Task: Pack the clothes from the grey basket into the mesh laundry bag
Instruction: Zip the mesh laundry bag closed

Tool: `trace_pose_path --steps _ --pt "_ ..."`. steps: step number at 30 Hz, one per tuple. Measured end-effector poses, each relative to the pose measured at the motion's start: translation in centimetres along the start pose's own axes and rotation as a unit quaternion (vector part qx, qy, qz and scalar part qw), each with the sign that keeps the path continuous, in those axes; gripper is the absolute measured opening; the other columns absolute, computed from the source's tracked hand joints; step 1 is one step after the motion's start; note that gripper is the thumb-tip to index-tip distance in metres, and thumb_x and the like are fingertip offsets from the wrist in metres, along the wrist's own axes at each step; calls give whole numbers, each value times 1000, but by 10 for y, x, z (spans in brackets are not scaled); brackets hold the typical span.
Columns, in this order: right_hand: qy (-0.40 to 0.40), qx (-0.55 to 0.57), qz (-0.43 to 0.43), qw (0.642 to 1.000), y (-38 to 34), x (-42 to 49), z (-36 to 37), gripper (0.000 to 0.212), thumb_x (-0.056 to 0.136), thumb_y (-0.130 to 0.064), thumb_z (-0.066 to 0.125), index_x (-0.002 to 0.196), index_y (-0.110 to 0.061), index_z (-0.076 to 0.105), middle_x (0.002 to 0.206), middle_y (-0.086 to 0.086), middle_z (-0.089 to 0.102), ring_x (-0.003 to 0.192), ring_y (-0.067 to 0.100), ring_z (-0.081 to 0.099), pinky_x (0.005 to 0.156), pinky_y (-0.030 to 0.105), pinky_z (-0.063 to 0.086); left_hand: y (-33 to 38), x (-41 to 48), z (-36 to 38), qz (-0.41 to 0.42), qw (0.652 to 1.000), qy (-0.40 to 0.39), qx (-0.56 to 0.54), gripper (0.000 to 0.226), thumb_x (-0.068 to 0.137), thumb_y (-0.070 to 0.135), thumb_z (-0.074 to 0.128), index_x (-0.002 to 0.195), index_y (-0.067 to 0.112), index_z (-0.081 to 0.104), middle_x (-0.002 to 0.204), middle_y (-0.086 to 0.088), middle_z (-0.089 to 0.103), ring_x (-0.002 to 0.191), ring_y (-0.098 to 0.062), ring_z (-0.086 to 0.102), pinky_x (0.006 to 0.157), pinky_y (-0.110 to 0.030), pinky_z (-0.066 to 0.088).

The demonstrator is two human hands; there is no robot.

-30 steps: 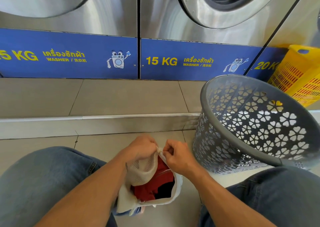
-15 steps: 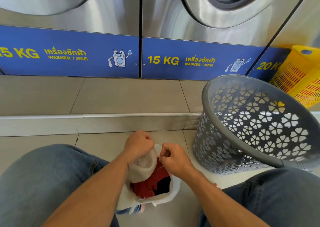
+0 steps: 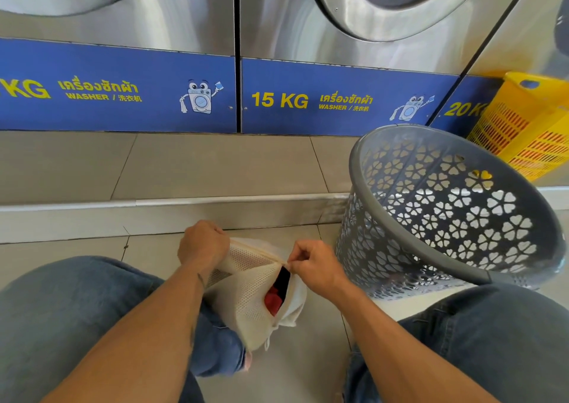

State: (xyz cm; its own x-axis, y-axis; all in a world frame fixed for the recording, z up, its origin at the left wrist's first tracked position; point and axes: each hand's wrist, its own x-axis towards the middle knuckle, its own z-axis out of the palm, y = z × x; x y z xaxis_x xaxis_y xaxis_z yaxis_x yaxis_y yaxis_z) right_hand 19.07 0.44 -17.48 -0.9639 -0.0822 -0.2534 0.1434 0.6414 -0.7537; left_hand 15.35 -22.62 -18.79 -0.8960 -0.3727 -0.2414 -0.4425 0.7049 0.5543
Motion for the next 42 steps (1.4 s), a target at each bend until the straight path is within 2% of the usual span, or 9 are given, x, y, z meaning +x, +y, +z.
trace_pose_path --steps 2,5,7,10,20,24,28,34,42 --pt "5 6 2 1000 -1 -1 -1 29 76 -1 72 61 -25 65 70 -4 70 75 20 68 73 45 61 3 -7 2 80 992 8 98 23 82 15 55 99 17 70 97 -5 65 84 -25 60 73 -36 54" --pt "29 45 16 998 2 0 -5 21 76 -2 73 64 -18 67 74 6 71 78 27 69 77 49 60 16 -21 12 252 934 -1 253 46 77 20 56 122 24 57 119 -3 53 109 -25 48 93 -40 41" --pt "40 78 28 996 4 1 -5 18 76 -3 73 66 -17 68 75 8 71 75 24 68 78 50 60 31 -32 22 331 912 -34 238 52 78 23 55 130 32 51 125 4 48 119 -21 40 101 -40 31" --pt "26 94 24 995 6 -2 1 11 74 -13 73 67 -18 67 69 -1 69 70 17 65 76 49 59 39 -43 40 402 887 -92 209 36 86 30 49 120 36 59 114 11 52 115 -16 44 99 -38 31" --pt "16 44 61 997 8 -3 15 11 82 -19 78 82 -22 68 69 -4 66 64 10 60 58 25 48 28 -35 38 354 911 -88 195 22 88 30 52 100 33 70 102 11 62 100 -17 56 84 -39 43" --pt "-6 61 56 997 4 -2 15 20 84 -8 71 93 -23 61 61 -5 56 58 11 51 58 29 45 32 -33 33 337 924 -67 167 20 88 26 53 96 29 71 98 7 65 92 -18 60 77 -36 49" --pt "-44 82 73 993 4 -4 11 31 84 -4 72 102 -23 55 70 3 61 67 15 57 67 33 50 26 -23 21 262 955 -25 137 18 89 25 53 90 27 71 96 5 67 86 -21 62 75 -36 51" --pt "-64 109 87 988 4 0 5 31 83 -2 71 102 -20 56 69 2 63 73 19 61 80 51 57 24 -23 7 218 970 10 107 21 93 23 53 98 26 73 99 3 68 85 -21 61 72 -32 49" --pt "-101 133 101 981 -2 -5 4 22 84 5 67 95 -12 59 65 2 61 64 17 58 65 35 49 17 -19 4 201 974 34 100 18 92 19 55 90 24 72 95 0 62 81 -20 54 66 -32 45"
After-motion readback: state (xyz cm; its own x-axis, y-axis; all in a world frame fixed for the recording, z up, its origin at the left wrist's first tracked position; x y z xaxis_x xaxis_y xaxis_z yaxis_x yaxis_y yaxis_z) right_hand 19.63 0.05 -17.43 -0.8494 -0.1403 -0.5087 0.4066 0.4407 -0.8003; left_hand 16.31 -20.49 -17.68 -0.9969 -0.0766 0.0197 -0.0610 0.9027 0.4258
